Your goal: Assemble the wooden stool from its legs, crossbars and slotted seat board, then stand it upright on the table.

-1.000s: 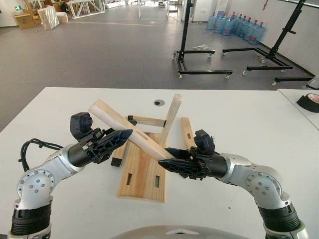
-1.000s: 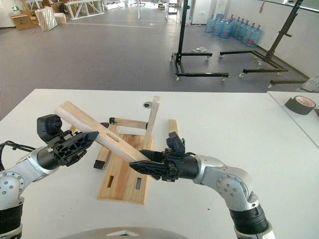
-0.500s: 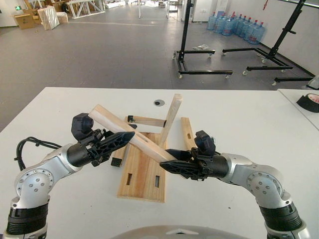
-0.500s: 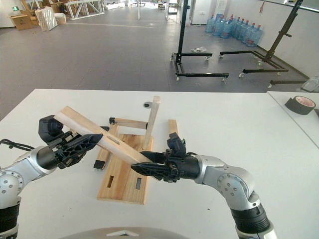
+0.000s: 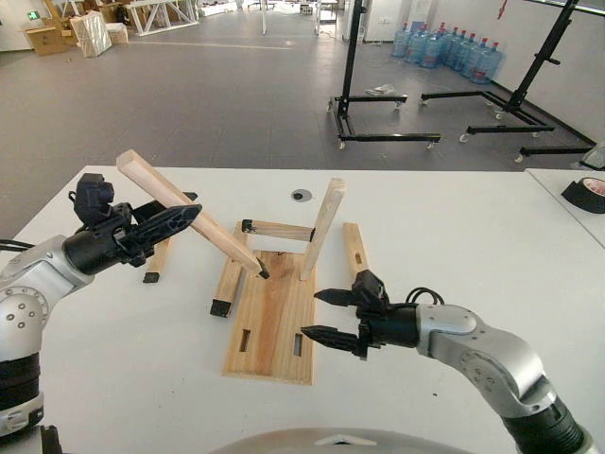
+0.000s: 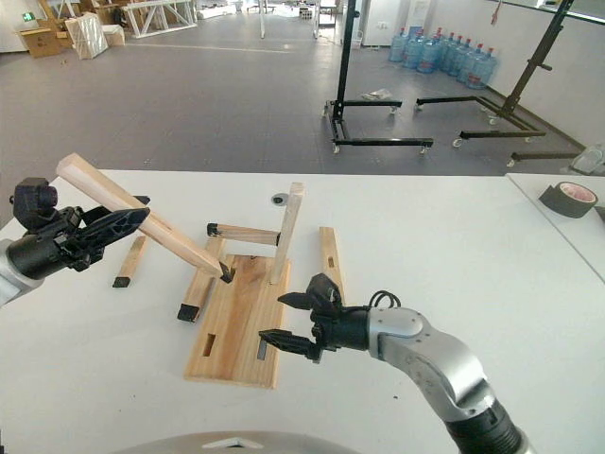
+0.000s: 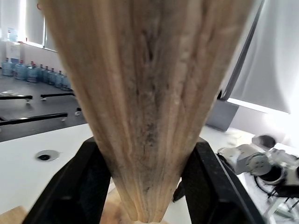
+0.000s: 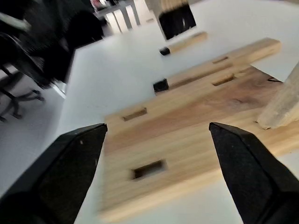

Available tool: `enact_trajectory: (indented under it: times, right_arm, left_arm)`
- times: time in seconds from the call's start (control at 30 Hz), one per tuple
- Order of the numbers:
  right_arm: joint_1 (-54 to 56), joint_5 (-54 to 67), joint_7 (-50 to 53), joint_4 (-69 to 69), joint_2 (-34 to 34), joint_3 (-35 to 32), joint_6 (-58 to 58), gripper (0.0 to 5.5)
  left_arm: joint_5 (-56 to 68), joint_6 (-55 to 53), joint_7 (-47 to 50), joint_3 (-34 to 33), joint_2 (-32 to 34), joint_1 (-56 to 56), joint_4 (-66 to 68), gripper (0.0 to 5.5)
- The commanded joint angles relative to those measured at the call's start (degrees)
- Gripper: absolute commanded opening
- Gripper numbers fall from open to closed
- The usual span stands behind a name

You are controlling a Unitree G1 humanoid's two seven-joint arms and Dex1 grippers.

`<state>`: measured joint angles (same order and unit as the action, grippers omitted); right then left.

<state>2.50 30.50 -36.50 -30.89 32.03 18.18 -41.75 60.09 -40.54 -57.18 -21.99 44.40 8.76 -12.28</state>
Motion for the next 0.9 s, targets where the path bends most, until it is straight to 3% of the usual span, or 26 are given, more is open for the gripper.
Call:
enact_trajectory:
  times: [0.03,0.2,0.57,0.9]
  right_arm:
    - [1.23,-8.77,3.86,-0.69,-1.28,8.83,-0.38,4.03]
    - [1.74,-18.7,3.09,0.24,4.7,16.18,-1.06,4.03]
    - [5.66,-23.69,-5.79,2.1,13.81,17.26,-0.81,4.03]
    - [5.23,-20.87,-10.32,5.26,12.55,15.17,0.36,4.03]
  left_arm:
    - [-2.98,1.46,-1.2,0.37,1.18,-2.12,-2.72,2.02]
    - [-5.06,2.56,-1.55,0.18,0.41,-4.3,-4.15,2.02]
    - [-8.54,7.44,0.68,2.8,-5.51,-9.95,-8.51,2.02]
    - [-22.46,19.61,-6.2,12.69,-7.91,1.93,12.02,2.02]
